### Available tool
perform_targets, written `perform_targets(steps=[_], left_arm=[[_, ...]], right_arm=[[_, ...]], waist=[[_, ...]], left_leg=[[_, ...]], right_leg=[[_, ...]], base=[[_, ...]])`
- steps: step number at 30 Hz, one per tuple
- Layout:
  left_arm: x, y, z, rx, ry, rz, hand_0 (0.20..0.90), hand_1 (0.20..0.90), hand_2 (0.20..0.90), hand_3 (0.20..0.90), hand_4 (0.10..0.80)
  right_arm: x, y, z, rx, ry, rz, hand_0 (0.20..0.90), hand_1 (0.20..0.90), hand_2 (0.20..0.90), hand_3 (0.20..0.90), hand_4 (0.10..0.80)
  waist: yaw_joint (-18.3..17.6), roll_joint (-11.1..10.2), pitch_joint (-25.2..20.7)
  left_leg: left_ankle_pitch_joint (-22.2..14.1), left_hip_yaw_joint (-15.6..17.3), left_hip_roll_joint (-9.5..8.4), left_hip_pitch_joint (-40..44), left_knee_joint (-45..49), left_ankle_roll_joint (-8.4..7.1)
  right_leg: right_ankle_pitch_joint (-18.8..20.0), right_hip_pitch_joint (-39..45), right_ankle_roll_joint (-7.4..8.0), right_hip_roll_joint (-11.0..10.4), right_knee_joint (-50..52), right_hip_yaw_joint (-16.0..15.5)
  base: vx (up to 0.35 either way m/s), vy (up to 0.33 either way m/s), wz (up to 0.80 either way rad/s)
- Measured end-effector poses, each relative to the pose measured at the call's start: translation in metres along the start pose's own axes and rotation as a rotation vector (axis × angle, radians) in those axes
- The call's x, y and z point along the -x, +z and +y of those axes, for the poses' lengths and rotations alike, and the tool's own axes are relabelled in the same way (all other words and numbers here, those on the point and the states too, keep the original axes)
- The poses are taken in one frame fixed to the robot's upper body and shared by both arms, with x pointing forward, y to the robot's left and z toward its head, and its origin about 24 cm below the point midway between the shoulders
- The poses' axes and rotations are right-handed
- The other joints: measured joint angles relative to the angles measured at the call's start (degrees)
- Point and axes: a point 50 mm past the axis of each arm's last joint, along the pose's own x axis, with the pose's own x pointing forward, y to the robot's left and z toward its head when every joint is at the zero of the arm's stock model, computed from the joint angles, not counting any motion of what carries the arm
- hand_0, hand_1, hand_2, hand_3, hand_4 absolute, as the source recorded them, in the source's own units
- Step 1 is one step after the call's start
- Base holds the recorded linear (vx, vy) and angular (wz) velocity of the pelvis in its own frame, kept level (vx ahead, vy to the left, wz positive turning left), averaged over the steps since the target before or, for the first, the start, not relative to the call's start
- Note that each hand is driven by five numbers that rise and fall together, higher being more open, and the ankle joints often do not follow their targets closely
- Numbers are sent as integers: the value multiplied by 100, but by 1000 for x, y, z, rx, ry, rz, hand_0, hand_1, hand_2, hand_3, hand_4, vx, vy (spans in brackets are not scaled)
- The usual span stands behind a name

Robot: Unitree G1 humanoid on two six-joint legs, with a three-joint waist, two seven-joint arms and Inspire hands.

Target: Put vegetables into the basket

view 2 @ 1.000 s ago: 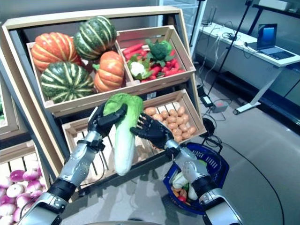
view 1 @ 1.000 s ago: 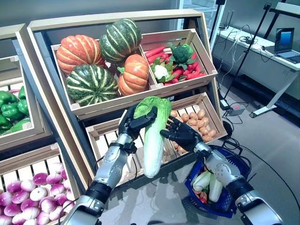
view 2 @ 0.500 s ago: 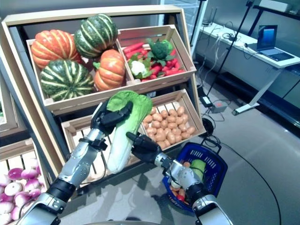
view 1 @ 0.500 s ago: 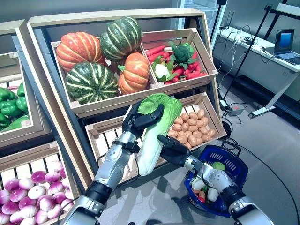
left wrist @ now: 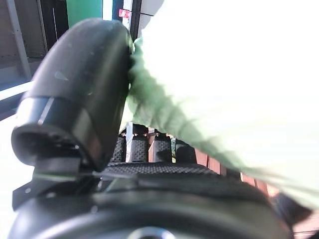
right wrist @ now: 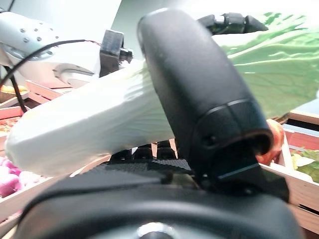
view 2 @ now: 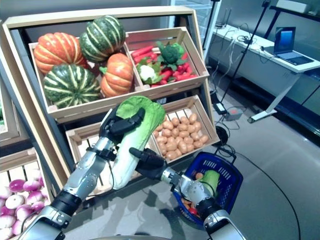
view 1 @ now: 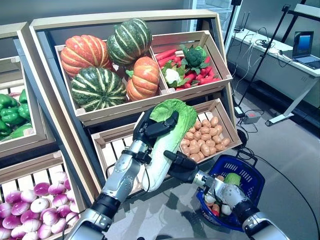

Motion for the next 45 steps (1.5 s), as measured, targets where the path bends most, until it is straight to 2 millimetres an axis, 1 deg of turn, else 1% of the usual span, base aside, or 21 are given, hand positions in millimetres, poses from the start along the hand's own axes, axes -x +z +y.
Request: perform_targets(steps=[5, 6, 7, 11, 14, 21, 26, 27, 28, 33, 37, 39, 41, 42, 45], left_arm=[[0, 1, -1, 0, -2, -3, 300, 300, 300, 300, 400], [0, 1, -1, 0, -2, -3, 300, 300, 300, 300, 400], [0, 1, -1, 0, -2, -3, 300, 300, 300, 300, 400], [0, 1, 0, -1, 7, -2, 300, 300, 300, 300, 400], [0, -1, 0, 4, 13, 9, 300, 300, 300, 300, 400], [0, -1, 0, 6, 21, 14, 300, 300, 300, 300, 400], [0, 3, 5, 6, 41, 5, 300, 300, 300, 300, 400], [0, 2, 5, 6, 41, 9, 512, 512, 512, 512, 541], [0, 2, 5, 4, 41, 12, 900, 900, 900, 900, 800], [2, -1, 6, -38, 18, 47, 900, 900, 900, 900, 800], [10, -7, 12, -100, -1, 94, 900, 900, 900, 900, 800], [15, -8, 18, -101, -5, 103, 900, 900, 900, 900, 800], [20, -7, 25, -123, -3, 109, 900, 900, 900, 900, 800], [27, -6, 34, -139, 7, 124, 900, 900, 900, 900, 800], [40, -9, 52, -139, 85, 146, 900, 900, 900, 900, 800]], right_arm=[[-1, -3, 1, 3, 2, 17, 900, 900, 900, 900, 800], [-1, -3, 1, 3, 2, 18, 549, 549, 549, 549, 566], [-1, -3, 0, 4, 2, 18, 300, 300, 300, 300, 400], [0, -2, 2, 19, 21, 24, 300, 300, 300, 300, 400], [3, 1, -1, 71, -5, 25, 300, 300, 300, 300, 400], [6, 3, -2, 77, -14, 25, 300, 300, 300, 300, 400], [7, 2, -1, 75, 3, 22, 300, 300, 300, 300, 400], [7, 2, -1, 74, 3, 22, 300, 300, 300, 300, 400], [8, 2, -1, 76, 0, 21, 300, 300, 300, 300, 400], [16, 1, -6, 68, -29, -1, 300, 300, 300, 300, 400], [29, -7, -15, 50, -88, -10, 300, 300, 300, 300, 400], [36, -12, -20, 33, -134, -12, 300, 300, 300, 300, 400], [46, -15, -27, 19, -188, -16, 300, 300, 300, 300, 400], [55, -16, -31, 6, -222, -39, 300, 300, 300, 300, 400], [75, -10, -39, 7, -295, -116, 300, 300, 300, 300, 400]], waist=[[11, 30, -16], [12, 36, -20], [11, 42, -23], [5, 54, -30], [29, 91, -53], [3, 114, -67], [-16, 114, -67], [-14, 114, -67], [-15, 114, -67], [-16, 114, -67], [-18, 115, -67], [-20, 115, -67], [-19, 124, -63], [-20, 141, -60], [-17, 188, -54]], left_leg=[[4, -6, -2, 3, 0, 1], [4, -6, -2, 3, 0, 1], [5, -6, -2, 3, 0, 2], [5, -6, -1, 3, 0, 2], [5, -8, -2, 2, 0, 2], [6, -7, 1, 2, 0, 2], [6, -6, 1, 2, 0, 2], [6, -6, 1, 2, 0, 2], [6, -5, 1, 2, 0, 2], [6, -3, 3, 3, 0, 2], [6, 9, 3, 3, 0, 2], [6, 13, 6, 4, -1, 2], [5, 20, 4, 4, -1, 3], [4, 23, 6, 5, -1, 4], [4, 46, 7, 3, -2, 4]], right_leg=[[0, 6, 0, -1, 0, 1], [0, 6, 0, 0, 0, 1], [0, 6, 0, 0, 0, 3], [0, 5, 0, 0, 0, 4], [0, 5, 0, -1, 0, 5], [0, 5, 0, 2, 0, 10], [0, 3, 0, 1, 0, 13], [0, 4, 0, 2, 0, 13], [0, 4, 0, 2, 0, 14], [0, 3, 0, 3, 0, 17], [0, -6, 0, 3, 0, 28], [0, -8, 0, 3, 0, 31], [0, -10, 0, 2, 0, 46], [0, -12, 1, 1, -1, 80], [0, -28, 1, 0, -1, 120]], base=[[0, 0, 0], [0, 0, 0], [0, 0, 0], [0, 0, 0], [0, 0, 0], [0, 0, 0], [0, 0, 0], [0, 0, 0], [0, 0, 0], [0, 0, 0], [0, 0, 0], [0, 0, 0], [0, 0, 0], [4, -2, -3], [3, -3, -2]])
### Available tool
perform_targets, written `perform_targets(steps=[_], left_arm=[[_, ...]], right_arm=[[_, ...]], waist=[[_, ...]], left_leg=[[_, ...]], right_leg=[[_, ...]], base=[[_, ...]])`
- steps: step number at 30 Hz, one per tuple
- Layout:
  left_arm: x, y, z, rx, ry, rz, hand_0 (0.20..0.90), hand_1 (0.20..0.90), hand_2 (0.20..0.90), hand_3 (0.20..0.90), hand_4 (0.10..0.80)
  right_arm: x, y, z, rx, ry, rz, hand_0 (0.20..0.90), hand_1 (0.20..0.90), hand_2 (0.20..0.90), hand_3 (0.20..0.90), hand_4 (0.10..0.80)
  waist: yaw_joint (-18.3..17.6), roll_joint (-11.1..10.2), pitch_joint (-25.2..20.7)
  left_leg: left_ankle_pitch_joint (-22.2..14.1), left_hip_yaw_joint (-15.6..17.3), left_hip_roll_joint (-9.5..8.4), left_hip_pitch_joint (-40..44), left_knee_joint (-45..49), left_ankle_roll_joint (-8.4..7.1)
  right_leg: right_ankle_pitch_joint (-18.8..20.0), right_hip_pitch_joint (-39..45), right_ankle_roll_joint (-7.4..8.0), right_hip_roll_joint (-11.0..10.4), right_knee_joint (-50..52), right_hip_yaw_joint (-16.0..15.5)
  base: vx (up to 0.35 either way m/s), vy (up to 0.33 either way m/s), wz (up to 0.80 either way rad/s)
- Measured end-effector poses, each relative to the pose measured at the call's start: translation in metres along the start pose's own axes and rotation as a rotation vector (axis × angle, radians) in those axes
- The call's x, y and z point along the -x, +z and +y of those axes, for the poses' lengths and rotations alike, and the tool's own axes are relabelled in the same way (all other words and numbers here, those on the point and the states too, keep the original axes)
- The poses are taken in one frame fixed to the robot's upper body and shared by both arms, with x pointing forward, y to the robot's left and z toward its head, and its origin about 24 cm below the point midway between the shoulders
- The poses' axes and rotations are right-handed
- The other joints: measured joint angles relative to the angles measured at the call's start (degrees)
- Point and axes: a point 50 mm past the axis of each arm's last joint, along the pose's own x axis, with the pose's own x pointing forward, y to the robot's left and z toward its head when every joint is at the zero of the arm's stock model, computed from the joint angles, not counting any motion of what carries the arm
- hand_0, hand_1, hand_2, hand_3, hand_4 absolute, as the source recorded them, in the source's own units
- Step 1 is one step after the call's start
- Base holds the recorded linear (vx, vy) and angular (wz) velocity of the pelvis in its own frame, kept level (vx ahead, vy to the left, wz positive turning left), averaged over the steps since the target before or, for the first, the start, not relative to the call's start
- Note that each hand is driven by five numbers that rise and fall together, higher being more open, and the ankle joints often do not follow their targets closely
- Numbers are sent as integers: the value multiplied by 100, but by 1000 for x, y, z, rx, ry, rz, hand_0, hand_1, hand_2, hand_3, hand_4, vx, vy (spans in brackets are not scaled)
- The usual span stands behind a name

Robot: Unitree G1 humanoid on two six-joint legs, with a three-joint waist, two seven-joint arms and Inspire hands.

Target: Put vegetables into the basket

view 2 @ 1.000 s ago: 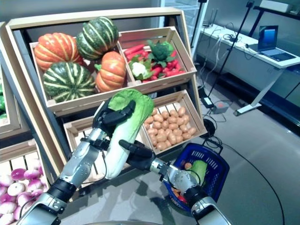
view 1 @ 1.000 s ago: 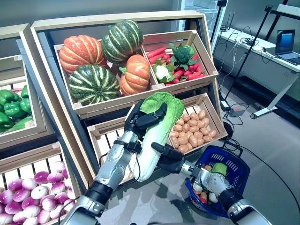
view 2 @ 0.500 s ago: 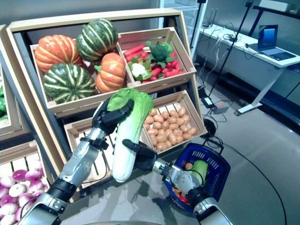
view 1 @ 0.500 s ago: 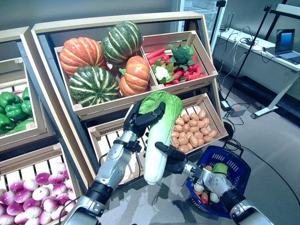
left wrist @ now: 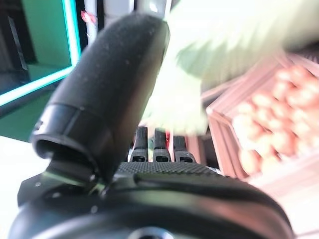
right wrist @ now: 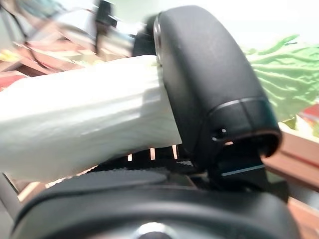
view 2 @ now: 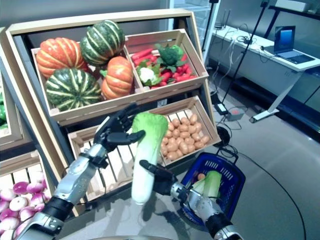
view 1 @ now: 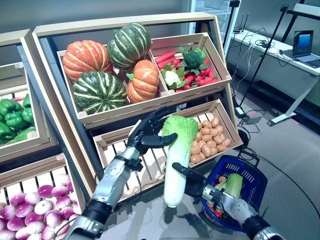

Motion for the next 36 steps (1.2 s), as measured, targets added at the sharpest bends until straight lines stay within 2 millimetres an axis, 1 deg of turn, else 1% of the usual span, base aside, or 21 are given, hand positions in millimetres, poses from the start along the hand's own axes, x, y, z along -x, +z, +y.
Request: perform_targets(steps=[2, 5, 8, 10, 13, 16, 17, 19, 21, 22, 23, 24, 25, 26, 28, 29, 30, 31, 33, 35, 36], left_arm=[[10, -8, 15, 12, 76, 28, 900, 900, 900, 900, 800], [26, -24, 26, 45, 162, 68, 900, 900, 900, 900, 800], [39, -37, 32, 57, 207, 109, 900, 900, 900, 900, 800], [54, -48, 35, 76, 252, 138, 900, 900, 900, 900, 800], [71, -59, 40, 103, 321, 171, 900, 900, 900, 900, 800], [77, -66, 42, 151, 377, 179, 900, 900, 900, 900, 800], [72, -66, 43, 158, 390, 159, 900, 900, 900, 900, 800], [45, -53, 40, 156, 352, 106, 900, 900, 900, 900, 800], [17, -35, 34, 129, 297, 43, 900, 900, 900, 900, 800], [11, -30, 32, 124, 282, 23, 900, 900, 900, 900, 800], [1, -20, 29, 122, 256, -17, 900, 900, 900, 900, 800], [-3, -15, 28, 116, 245, -35, 900, 900, 900, 900, 800], [-13, -6, 24, 102, 219, -63, 900, 900, 900, 900, 800], [-18, -2, 21, 96, 205, -74, 900, 900, 900, 900, 800], [-18, -1, 21, 98, 208, -74, 900, 900, 900, 900, 800], [-18, -1, 21, 120, 216, -78, 900, 900, 900, 900, 800], [-18, -2, 22, 132, 227, -79, 900, 900, 900, 900, 800], [-18, -1, 23, 131, 230, -80, 900, 900, 900, 900, 800], [-17, -1, 24, 152, 238, -83, 900, 900, 900, 900, 800], [-17, -1, 25, 190, 248, -92, 900, 900, 900, 900, 800], [-17, -1, 25, 199, 250, -93, 900, 900, 900, 900, 800]], right_arm=[[9, 11, -9, 11, -74, -76, 300, 300, 300, 300, 400], [23, 26, -23, 10, -204, -192, 300, 300, 300, 300, 400], [35, 36, -34, -4, -327, -279, 300, 300, 300, 300, 400], [47, 43, -44, -33, -435, -350, 300, 300, 300, 300, 400], [65, 46, -58, -66, -572, -426, 300, 300, 300, 300, 400], [80, 46, -70, -94, -696, -476, 300, 300, 300, 300, 400], [78, 53, -73, -91, -739, -487, 300, 300, 300, 300, 400], [70, 90, -66, -44, -807, -533, 300, 300, 300, 300, 400], [60, 128, -50, -5, -823, -595, 300, 300, 300, 300, 400], [56, 139, -44, 6, -823, -615, 300, 300, 300, 300, 400], [50, 158, -31, 33, -816, -657, 300, 300, 300, 300, 400], [47, 167, -25, 49, -811, -673, 300, 300, 300, 300, 400], [47, 189, -10, 109, -815, -712, 300, 300, 300, 300, 400], [48, 204, 1, 141, -815, -749, 300, 300, 300, 300, 400], [51, 219, 11, 176, -823, -778, 300, 300, 300, 300, 400], [54, 227, 17, 207, -837, -792, 300, 300, 300, 300, 400], [56, 232, 20, 232, -850, -795, 300, 300, 300, 300, 400], [62, 239, 23, 263, -875, -801, 300, 300, 300, 300, 400], [68, 244, 25, 286, -895, -813, 300, 300, 300, 300, 400], [74, 250, 28, 297, -902, -830, 300, 300, 300, 300, 400], [75, 251, 29, 299, -904, -835, 300, 300, 300, 300, 400]], waist=[[-5, 29, 2], [0, 36, 5], [13, 36, 5], [39, 36, 6], [69, 31, 9], [151, 29, 49], [184, 38, 187], [234, 111, 661], [288, 138, 1228], [293, 139, 1386], [311, 100, 1621], [310, 73, 1700], [304, 116, 1942], [304, 167, 2147], [305, 166, 2242], [296, 189, 2331], [303, 186, 2383], [305, 195, 2420], [305, 211, 2429], [302, 273, 2469], [298, 293, 2480]], left_leg=[[0, 1, 4, 1, 0, -1], [0, 5, 2, 0, -1, -1], [0, 5, 2, 0, -1, -1], [-1, 13, 2, 10, -1, -2], [-1, 44, 6, 23, -3, -3], [11, 55, 6, 21, 9, -10], [-19, 43, 30, -181, 253, -9], [-59, 39, 97, -751, 694, 25], [-132, -28, 120, -1324, 1258, 65], [-169, -30, 144, -1495, 1447, 80], [-339, -30, 155, -1953, 1990, 103], [-473, -35, 161, -2216, 2335, 128], [-787, -100, 176, -2711, 3034, 155], [-940, -130, 204, -3007, 3476, 167], [-1160, -202, 208, -3455, 4032, 174], [-1233, -248, 208, -3693, 4339, 183], [-1315, -269, 209, -3873, 4545, 176], [-1461, -294, 212, -4169, 4980, 197], [-1612, -358, 205, -4532, 5443, 195], [-1809, -492, 221, -4970, 5992, 179], [-1847, -523, 220, -5063, 6107, 174]], right_leg=[[0, 0, 0, 2, -1, 0], [0, -3, 0, 3, -1, 1], [0, -3, 0, 3, -1, -1], [0, 1, 0, 2, -2, 1], [0, 3, 1, 3, -3, 4], [3, -12, 4, 6, 13, 0], [-56, -278, -33, -27, 324, -6], [-152, -865, -109, -99, 863, -3], [-321, -1525, -195, -214, 1631, 18], [-410, -1734, -244, -292, 1906, 24], [-636, -2266, -313, -480, 2589, 12], [-757, -2535, -349, -578, 2914, 8], [-982, -2970, -384, -739, 3564, 13], [-1115, -3233, -395, -816, 3954, 51], [-1327, -3720, -380, -960, 4541, 182], [-1417, -3953, -426, -1011, 4844, 232], [-1496, -4137, -421, -1057, 5066, 274], [-1688, -4442, -453, -1171, 5533, 354], [-1886, -4807, -452, -1254, 6019, 464], [-2094, -5165, -529, -1342, 6551, 489], [-2144, -5238, -526, -1349, 6657, 502]], base=[[0, 0, 0], [0, 0, 0], [34, -11, 0], [91, -2, -1], [43, 12, -2], [-200, 24, -3], [-440, -1, -7], [-368, -20, -5], [-307, -2, -2], [-354, 6, -10], [-250, 3, -10], [-244, 20, -8], [-165, 27, -2], [-119, 31, -2], [-65, 12, -2], [-93, 17, 1], [-44, 6, 6], [-100, 0, 9], [-80, -20, 14], [-86, -21, 14], [-72, -7, 12]])
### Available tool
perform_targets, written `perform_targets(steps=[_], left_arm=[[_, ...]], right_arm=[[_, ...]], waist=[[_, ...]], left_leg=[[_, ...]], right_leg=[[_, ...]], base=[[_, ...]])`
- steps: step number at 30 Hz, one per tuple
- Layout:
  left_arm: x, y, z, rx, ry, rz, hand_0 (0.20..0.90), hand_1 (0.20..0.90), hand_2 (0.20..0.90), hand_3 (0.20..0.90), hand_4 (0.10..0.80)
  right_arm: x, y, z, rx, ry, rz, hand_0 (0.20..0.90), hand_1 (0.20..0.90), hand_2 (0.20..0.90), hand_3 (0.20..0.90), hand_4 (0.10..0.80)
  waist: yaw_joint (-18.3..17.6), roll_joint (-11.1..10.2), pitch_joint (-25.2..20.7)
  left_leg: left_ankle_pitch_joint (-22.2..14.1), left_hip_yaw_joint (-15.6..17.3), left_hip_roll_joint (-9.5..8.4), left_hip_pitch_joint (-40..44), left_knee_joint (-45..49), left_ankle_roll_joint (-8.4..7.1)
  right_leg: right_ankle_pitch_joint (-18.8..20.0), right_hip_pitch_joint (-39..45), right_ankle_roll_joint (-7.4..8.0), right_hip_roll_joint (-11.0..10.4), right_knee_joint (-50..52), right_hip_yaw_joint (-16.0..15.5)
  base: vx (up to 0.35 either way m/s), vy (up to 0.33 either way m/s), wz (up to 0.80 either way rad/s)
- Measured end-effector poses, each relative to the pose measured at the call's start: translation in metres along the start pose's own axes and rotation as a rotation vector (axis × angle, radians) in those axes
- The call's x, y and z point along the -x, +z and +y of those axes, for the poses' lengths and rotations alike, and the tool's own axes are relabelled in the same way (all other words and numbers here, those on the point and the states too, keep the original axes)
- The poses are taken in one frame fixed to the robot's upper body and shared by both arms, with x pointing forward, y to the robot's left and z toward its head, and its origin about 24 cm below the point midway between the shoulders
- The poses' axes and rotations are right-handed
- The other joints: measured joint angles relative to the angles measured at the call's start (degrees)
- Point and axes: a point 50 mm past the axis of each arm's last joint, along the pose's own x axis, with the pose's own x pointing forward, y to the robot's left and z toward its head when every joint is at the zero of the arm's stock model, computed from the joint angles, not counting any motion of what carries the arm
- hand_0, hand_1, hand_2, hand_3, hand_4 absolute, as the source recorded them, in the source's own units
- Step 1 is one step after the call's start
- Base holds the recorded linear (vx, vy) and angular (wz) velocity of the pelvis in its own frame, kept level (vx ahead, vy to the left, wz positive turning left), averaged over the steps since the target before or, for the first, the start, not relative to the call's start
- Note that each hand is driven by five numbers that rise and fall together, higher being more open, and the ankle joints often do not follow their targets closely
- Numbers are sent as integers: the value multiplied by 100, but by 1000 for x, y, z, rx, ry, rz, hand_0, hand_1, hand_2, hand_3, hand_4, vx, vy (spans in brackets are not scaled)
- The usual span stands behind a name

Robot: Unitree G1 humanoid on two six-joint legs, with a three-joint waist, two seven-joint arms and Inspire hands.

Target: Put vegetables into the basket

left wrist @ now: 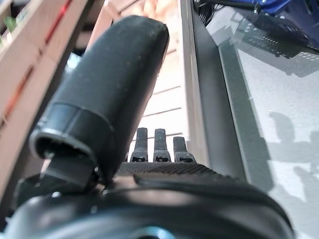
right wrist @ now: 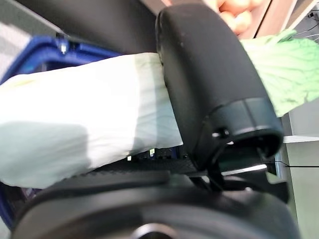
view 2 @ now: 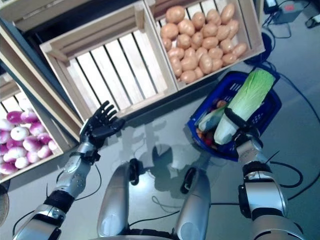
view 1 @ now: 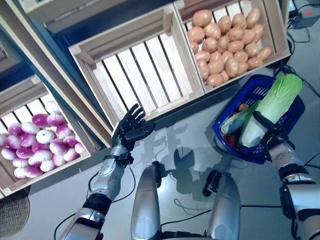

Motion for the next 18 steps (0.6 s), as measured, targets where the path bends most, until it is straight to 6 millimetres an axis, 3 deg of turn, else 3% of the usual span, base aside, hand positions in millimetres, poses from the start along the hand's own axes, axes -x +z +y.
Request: perform_targets(steps=[1, 2, 3, 4, 9, 18], left_arm=[[0, 1, 0, 7, 1, -16, 900, 900, 900, 900, 800], [0, 4, 0, 17, 1, -36, 900, 900, 900, 900, 800], [0, 5, 0, 21, 1, -44, 900, 900, 900, 900, 800], [0, 7, -1, 25, -4, -60, 900, 900, 900, 900, 800], [0, 11, -2, 53, -13, -93, 900, 900, 900, 900, 800], [0, 10, -3, 80, -19, -91, 900, 900, 900, 900, 800]], right_arm=[[0, 3, -1, 1, -7, -6, 300, 300, 300, 300, 400], [0, 4, -1, -1, -17, -7, 382, 382, 382, 382, 455], [0, 4, 0, -1, -20, -9, 585, 585, 585, 585, 590], [-1, 7, 1, -3, -19, -15, 900, 900, 900, 900, 800], [-1, 12, 5, -6, -10, -27, 900, 900, 900, 900, 800], [0, 31, -6, 9, -35, -72, 900, 900, 900, 900, 800]], waist=[[0, 27, 14], [7, 44, 27], [5, 57, 33], [5, 92, 54], [5, 139, 77], [6, 139, 77]], left_leg=[[-68, -61, -1, -166, 208, -8], [-125, -82, -2, -315, 405, 0], [-149, -103, -3, -386, 486, -6], [-183, -140, -5, -496, 611, -16], [-261, -218, -8, -721, 862, -31], [-280, -218, -2, -708, 859, -24]], right_leg=[[-90, -151, -12, -21, 205, 25], [-180, -286, -34, -64, 419, 39], [-217, -344, -43, -75, 498, 51], [-266, -445, -48, -85, 626, 67], [-399, -684, -39, -122, 908, 130], [-396, -654, -50, -120, 883, 119]], base=[[-69, -2, 10], [-61, -1, 9], [-45, 6, 7], [-24, 10, 6], [2, 3, 1], [20, 4, 0]])
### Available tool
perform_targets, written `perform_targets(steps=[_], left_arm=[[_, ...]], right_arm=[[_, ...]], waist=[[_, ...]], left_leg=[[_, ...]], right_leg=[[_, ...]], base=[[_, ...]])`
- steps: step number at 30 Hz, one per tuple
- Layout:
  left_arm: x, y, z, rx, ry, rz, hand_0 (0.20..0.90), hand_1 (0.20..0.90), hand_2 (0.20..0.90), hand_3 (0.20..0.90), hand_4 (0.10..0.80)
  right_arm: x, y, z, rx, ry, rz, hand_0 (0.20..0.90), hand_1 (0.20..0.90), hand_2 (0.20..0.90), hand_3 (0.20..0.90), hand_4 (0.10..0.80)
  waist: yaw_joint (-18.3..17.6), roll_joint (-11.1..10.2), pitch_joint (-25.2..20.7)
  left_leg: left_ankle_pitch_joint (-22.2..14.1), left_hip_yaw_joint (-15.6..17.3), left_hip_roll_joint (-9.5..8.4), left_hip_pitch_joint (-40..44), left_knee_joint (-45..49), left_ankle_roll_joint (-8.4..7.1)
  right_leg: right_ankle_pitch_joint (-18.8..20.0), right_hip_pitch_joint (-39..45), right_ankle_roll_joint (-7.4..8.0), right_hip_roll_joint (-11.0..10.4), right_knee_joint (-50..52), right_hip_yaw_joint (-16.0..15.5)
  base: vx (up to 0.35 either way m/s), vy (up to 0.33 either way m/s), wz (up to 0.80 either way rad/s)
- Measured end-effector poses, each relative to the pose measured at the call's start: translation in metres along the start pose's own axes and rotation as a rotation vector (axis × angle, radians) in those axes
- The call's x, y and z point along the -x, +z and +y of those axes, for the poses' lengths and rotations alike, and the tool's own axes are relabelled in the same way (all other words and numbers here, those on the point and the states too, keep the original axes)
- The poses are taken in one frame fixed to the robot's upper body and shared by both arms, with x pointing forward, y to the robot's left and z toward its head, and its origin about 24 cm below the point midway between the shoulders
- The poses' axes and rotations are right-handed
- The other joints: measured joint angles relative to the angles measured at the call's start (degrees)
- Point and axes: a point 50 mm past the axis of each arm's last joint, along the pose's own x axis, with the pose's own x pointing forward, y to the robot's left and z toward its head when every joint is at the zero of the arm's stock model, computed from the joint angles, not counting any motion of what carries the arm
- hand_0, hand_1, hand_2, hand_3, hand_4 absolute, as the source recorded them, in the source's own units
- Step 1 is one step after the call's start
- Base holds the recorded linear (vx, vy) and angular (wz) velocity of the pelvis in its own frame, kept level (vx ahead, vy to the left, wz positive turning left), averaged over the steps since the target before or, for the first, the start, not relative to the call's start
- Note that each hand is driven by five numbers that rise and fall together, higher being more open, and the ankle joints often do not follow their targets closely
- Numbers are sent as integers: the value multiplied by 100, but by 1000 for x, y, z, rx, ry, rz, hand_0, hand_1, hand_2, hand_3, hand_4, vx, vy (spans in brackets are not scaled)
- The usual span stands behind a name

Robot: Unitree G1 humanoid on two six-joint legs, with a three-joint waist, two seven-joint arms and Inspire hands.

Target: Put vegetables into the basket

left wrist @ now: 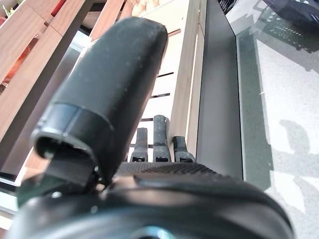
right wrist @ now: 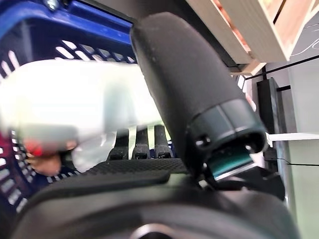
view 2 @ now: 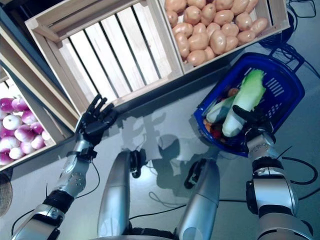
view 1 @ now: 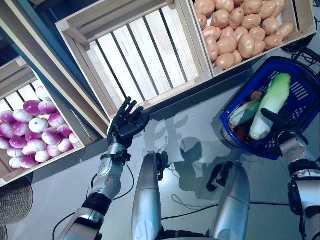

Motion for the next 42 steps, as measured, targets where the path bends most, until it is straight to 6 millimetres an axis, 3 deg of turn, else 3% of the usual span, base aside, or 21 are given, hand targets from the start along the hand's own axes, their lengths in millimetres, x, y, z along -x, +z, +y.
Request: perform_targets(steps=[8, 13, 18, 23, 25, 27, 29, 33, 36, 38, 42], left_arm=[[13, -12, 9, -1, 25, 57, 900, 900, 900, 900, 800], [21, -21, 16, 1, 50, 118, 900, 900, 900, 900, 800], [23, -23, 17, -11, 47, 133, 900, 900, 900, 900, 800], [20, -17, 17, -114, 44, 117, 900, 900, 900, 900, 800], [21, -21, 16, -157, 40, 131, 900, 900, 900, 900, 800], [30, -37, 22, -196, 78, 193, 900, 900, 900, 900, 800], [53, -62, 35, -246, 147, 298, 900, 900, 900, 900, 800], [97, -96, 55, -318, 225, 479, 900, 900, 900, 900, 800], [151, -121, 77, -356, 336, 671, 900, 900, 900, 900, 800], [181, -130, 82, -358, 382, 739, 900, 900, 900, 900, 800], [191, -130, 84, -392, 380, 753, 900, 900, 900, 900, 800]], right_arm=[[0, 3, -3, 34, -9, 3, 900, 900, 900, 900, 800], [0, 4, -6, 35, -18, 9, 900, 900, 900, 900, 800], [2, -14, -13, 21, -33, 57, 900, 900, 900, 900, 800], [14, -79, -25, 95, -48, 225, 900, 900, 900, 900, 800], [22, -103, -32, 97, -62, 287, 900, 900, 900, 900, 800], [39, -142, -45, 142, -80, 380, 900, 900, 900, 900, 800], [66, -186, -62, 255, -56, 472, 900, 900, 900, 900, 800], [108, -234, -77, 316, 14, 562, 900, 900, 900, 900, 800], [146, -270, -79, 268, 47, 647, 900, 900, 900, 900, 800], [167, -286, -85, 256, 62, 714, 900, 900, 900, 900, 800], [183, -295, -94, 233, 68, 766, 900, 900, 900, 900, 800]], waist=[[-54, -67, -17], [-10, -124, -25], [49, -245, -107], [50, -478, -735], [30, -496, -948], [15, -492, -1329], [-14, -514, -1828], [-46, -515, -2215], [-218, -561, -2378], [-263, -592, -2514], [-274, -593, -2574]], left_leg=[[-12, 107, 157, 669, -420, -1], [65, 239, 182, 1252, -1018, -59], [478, 498, 151, 2262, -2330, -65], [986, 738, 104, 3348, -3847, -126], [1130, 830, 76, 3785, -4357, -140], [1321, 943, 69, 4411, -5093, -174], [1431, 1005, 13, 4928, -5694, -206], [1517, 1047, -103, 5406, -6283, -210], [1541, 1126, -158, 5725, -6592, -211], [1542, 1148, -196, 5801, -6709, -211], [1544, 1148, -234, 5908, -6774, -207]], right_leg=[[20, 724, 22, 100, -473, -177], [159, 1295, 135, 166, -1062, -343], [591, 2243, 225, 351, -2329, -581], [1116, 3238, 328, 670, -3843, -786], [1314, 3666, 381, 813, -4414, -807], [1618, 4311, 464, 1038, -5292, -817], [1837, 4817, 540, 1192, -6000, -822], [2011, 5242, 648, 1227, -6620, -786], [2099, 5563, 704, 1258, -6997, -782], [2123, 5631, 743, 1252, -7128, -778], [2127, 5709, 750, 1222, -7136, -769]], base=[[51, 18, -3], [11, 9, -2], [66, 8, -4], [174, -16, -9], [257, -7, -9], [268, 24, -14], [177, 28, -17], [101, 30, -9], [49, 31, -5], [0, 0, 0], [-9, 4, 1]])
